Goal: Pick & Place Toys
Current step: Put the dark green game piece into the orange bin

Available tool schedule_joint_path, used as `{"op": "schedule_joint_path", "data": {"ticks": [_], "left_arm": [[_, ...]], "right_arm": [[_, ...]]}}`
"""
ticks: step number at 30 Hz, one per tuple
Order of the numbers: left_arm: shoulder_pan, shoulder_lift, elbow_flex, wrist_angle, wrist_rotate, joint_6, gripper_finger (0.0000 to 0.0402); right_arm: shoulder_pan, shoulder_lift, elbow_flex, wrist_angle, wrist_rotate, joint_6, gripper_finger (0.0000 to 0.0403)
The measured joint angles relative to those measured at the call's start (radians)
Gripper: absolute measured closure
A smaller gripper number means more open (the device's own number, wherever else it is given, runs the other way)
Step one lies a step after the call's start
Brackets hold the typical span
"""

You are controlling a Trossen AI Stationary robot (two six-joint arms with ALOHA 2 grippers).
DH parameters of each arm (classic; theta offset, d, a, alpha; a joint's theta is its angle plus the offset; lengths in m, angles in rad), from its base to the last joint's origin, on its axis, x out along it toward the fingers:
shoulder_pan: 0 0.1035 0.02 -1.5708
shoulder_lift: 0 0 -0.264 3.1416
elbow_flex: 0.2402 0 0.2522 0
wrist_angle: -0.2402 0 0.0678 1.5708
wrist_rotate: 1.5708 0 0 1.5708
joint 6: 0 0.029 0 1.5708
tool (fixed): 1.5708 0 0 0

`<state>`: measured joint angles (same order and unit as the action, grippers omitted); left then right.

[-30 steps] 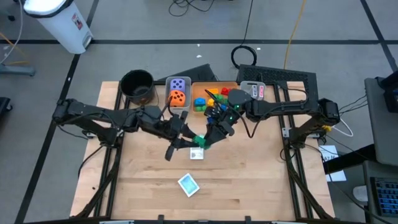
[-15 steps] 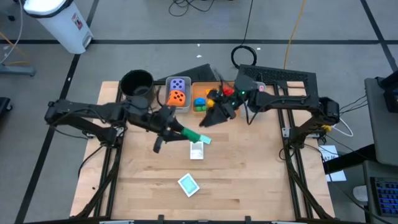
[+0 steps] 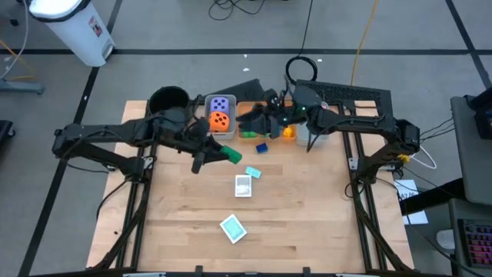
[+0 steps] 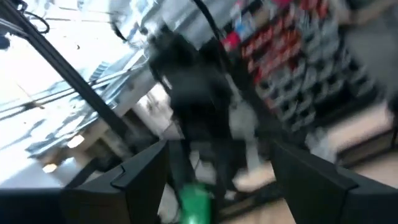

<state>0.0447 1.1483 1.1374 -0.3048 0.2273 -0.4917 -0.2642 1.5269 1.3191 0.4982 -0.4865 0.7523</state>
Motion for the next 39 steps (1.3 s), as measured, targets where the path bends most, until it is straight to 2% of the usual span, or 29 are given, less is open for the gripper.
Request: {"op": "schedule_joint_path", "data": {"ticks": [3, 6, 10, 12, 15, 20, 27, 31, 39], "left_arm": [[0.026, 0.027, -0.001, -0.009, 0.01, -0.029, 0.0305], [0.058, 0.042, -0.001, 0.003, 0.047, -0.038, 0.0298], [0.091, 0.064, -0.001, 0.036, 0.103, -0.043, 0.0289], [0.107, 0.064, -0.001, 0.043, 0.116, -0.045, 0.0294], [0.13, 0.069, -0.001, 0.072, 0.107, -0.054, 0.0305], [0.178, 0.074, -0.001, 0.107, 0.122, -0.092, 0.0305], [0.196, 0.102, 0.0, 0.165, 0.15, -0.147, 0.0286], [0.197, 0.134, 0.0, 0.184, 0.147, -0.197, 0.0305], [0.227, 0.182, -0.001, 0.189, 0.14, -0.245, 0.0295]], "right_arm": [[0.032, -0.001, 0.067, -0.088, 0.077, -0.155, 0.0138], [0.077, -0.001, 0.161, -0.307, 0.191, -0.389, 0.0138], [0.154, -0.001, 0.266, -0.557, 0.485, -0.724, 0.0138], [0.192, -0.001, 0.282, -0.591, 0.631, -0.841, 0.0138], [0.242, -0.007, 0.283, -0.568, 0.75, -0.944, 0.0138], [0.316, -0.02, 0.285, -0.581, 0.811, -1.026, 0.0138], [0.358, -0.002, 0.284, -0.618, 1.03, -1.036, 0.0138], [0.363, 0.009, 0.255, -0.639, 1.036, -0.999, 0.0138], [0.415, 0.005, 0.246, -0.636, 1.036, -0.968, 0.0138]]}}
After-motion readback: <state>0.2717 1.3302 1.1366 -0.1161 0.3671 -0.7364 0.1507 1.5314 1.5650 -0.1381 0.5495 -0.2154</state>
